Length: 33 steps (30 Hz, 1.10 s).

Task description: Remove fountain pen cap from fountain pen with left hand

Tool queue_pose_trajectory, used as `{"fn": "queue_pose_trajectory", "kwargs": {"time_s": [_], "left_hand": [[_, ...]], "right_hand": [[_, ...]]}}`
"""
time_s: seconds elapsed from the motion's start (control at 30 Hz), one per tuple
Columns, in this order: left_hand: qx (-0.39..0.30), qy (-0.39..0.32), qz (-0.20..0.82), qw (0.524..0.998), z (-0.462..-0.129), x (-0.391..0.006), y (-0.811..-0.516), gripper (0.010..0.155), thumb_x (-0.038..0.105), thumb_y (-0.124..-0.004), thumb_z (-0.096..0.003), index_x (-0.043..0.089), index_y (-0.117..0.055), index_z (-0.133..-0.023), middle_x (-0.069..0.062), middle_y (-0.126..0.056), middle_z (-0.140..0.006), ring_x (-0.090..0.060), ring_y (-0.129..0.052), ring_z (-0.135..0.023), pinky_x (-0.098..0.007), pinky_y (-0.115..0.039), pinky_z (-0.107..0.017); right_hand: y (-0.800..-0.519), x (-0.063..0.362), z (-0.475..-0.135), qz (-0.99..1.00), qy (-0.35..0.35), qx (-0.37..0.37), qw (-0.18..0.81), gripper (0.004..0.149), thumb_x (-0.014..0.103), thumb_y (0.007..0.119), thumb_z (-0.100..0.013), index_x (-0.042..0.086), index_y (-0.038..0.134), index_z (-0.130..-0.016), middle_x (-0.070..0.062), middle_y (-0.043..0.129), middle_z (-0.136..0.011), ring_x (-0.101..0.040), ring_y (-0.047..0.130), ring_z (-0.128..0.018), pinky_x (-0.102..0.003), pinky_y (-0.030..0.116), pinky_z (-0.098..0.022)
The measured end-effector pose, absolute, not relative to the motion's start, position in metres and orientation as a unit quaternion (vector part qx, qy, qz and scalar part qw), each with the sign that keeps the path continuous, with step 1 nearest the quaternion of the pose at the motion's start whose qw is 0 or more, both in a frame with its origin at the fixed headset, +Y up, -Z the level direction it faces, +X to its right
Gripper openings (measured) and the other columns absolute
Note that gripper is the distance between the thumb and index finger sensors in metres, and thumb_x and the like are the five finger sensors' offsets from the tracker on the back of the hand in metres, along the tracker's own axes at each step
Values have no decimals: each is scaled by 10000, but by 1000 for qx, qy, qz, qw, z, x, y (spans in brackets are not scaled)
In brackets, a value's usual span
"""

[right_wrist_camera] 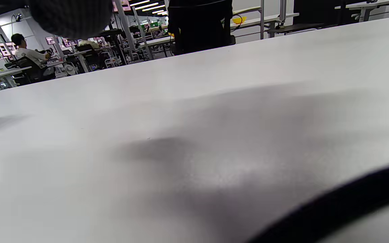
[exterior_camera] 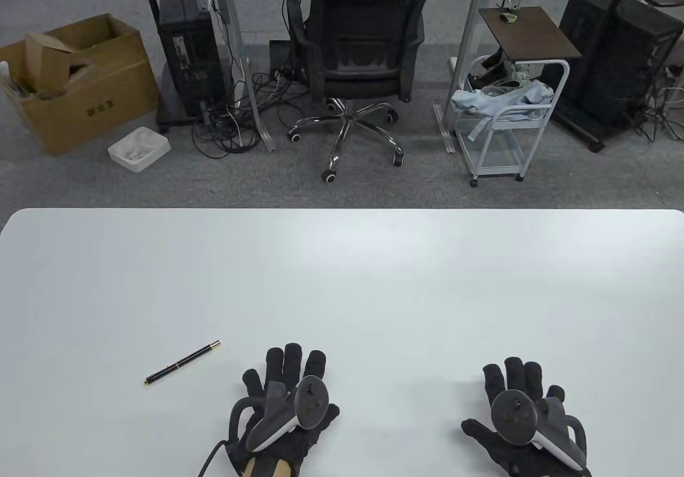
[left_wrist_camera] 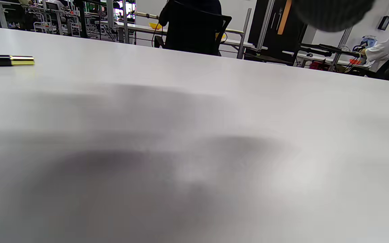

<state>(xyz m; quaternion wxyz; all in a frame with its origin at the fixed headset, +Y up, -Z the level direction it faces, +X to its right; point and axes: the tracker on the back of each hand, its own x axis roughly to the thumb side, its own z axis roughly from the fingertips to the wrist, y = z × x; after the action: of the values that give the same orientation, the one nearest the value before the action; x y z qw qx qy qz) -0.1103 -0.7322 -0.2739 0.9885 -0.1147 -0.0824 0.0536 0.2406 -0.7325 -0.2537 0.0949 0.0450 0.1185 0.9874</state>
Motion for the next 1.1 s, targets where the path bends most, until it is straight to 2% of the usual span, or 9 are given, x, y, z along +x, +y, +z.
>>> {"fn": "queue_pose_trajectory", "kwargs": {"time_s": [0.37,0.5,0.67,0.73,0.83,0.97,1.1], "left_hand": [[-118,-84,54,988,-273,-109,-733,850,605,-670,-455,303,-209,-1102,-148,-187,-1198,-462,-206,-1136,-797,-243,-675],[-123,-87,56,987,-273,-106,-735,868,588,-713,-446,302,-216,-1099,-157,-194,-1192,-474,-244,-1131,-766,-306,-698],[-97,-92,16,991,-271,-98,-729,871,519,-808,-421,273,-327,-1104,-134,-331,-1195,-444,-364,-1132,-727,-401,-717],[-85,-87,3,993,-272,-97,-724,806,500,-823,-417,241,-477,-1097,-75,-527,-1170,-379,-523,-1119,-681,-496,-725],[-72,-81,2,994,-272,-100,-714,706,480,-839,-418,268,-595,-1046,-39,-667,-1110,-340,-676,-1057,-631,-568,-724],[-49,-71,19,996,-274,-110,-693,667,454,-861,-419,271,-646,-1024,-36,-736,-1065,-335,-764,-985,-573,-634,-712],[-30,-62,-31,997,-280,-118,-674,674,455,-866,-414,275,-647,-1026,-26,-761,-1051,-326,-805,-963,-553,-683,-695]], "right_hand": [[-734,241,-253,988,117,47,91,915,587,601,-474,165,-1,-1018,-222,-120,-1045,-505,-91,-936,-753,54,-596],[-734,241,-252,987,117,47,96,916,587,602,-473,164,0,-1018,-220,-121,-1045,-504,-92,-936,-753,53,-595],[-734,240,-251,988,119,51,90,923,587,604,-472,137,8,-1015,-173,-79,-1061,-463,-89,-941,-749,63,-600],[-735,240,-251,988,118,53,89,924,586,606,-472,126,14,-1013,-150,-76,-1065,-452,-84,-944,-746,70,-605],[-735,239,-251,988,119,53,87,919,586,606,-472,129,21,-1013,-134,-69,-1069,-450,-81,-945,-745,72,-606],[-735,238,-251,988,119,57,85,916,585,604,-473,129,20,-1013,-134,-69,-1070,-449,-81,-945,-745,73,-606],[-736,241,-251,987,121,56,88,915,583,604,-473,130,20,-1013,-133,-69,-1070,-448,-83,-945,-745,69,-607]]}}
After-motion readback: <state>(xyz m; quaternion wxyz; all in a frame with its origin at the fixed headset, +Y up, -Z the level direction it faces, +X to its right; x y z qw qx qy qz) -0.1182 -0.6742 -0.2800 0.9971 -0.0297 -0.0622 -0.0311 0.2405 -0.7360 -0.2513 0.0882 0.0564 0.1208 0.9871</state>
